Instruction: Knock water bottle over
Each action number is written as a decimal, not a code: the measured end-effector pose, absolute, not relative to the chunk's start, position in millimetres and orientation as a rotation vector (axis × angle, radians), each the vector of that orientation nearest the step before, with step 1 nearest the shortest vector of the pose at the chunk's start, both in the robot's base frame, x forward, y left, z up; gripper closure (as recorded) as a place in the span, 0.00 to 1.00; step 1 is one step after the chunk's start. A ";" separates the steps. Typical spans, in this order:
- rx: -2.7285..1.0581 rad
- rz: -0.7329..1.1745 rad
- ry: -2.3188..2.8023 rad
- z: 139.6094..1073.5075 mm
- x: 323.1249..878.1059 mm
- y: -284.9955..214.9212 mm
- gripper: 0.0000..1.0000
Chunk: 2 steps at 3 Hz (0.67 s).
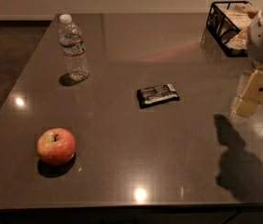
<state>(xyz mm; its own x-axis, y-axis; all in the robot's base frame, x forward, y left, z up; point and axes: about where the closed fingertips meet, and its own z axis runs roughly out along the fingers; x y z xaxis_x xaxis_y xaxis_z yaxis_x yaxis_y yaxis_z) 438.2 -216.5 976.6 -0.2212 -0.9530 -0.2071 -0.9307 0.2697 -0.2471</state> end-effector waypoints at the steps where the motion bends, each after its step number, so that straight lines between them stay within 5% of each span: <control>1: -1.724 -0.100 2.231 976.6 438.2 -216.5 0.00; 2: -1.719 -0.065 2.204 983.3 448.5 -210.9 0.00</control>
Offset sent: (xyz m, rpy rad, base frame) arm 0.0272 0.0136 0.0140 0.0903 0.0066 0.0381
